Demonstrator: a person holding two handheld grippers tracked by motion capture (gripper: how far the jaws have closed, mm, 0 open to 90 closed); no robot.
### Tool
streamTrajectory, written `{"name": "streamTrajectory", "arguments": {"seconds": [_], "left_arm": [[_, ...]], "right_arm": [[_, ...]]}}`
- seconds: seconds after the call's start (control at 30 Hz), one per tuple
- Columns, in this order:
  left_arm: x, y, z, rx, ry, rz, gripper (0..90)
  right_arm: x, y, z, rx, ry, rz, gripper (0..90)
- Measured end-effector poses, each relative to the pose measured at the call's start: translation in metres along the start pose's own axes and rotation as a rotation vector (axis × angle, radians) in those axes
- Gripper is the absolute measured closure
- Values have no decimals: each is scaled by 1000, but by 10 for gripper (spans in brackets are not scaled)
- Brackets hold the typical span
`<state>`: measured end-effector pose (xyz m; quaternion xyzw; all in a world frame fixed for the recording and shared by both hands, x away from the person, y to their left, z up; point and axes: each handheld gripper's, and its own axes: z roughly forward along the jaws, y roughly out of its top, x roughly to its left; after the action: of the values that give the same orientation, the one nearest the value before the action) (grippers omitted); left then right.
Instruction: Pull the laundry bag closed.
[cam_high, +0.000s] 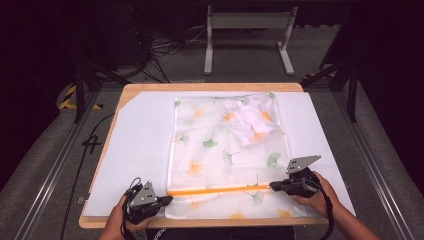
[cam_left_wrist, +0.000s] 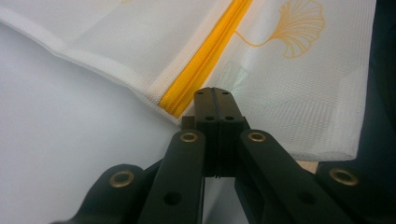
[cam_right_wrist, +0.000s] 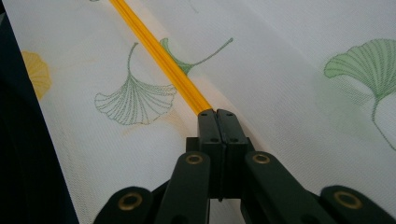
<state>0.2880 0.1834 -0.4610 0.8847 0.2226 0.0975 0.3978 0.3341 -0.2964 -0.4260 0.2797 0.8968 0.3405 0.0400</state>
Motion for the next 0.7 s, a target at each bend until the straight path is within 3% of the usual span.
{"name": "streamTrajectory", "arguments": {"seconds": [0.7], "left_arm": [[0,0,0,1,-2,2,900]], "right_arm": [[-8,-13,-13,-16,-32,38,900]]}}
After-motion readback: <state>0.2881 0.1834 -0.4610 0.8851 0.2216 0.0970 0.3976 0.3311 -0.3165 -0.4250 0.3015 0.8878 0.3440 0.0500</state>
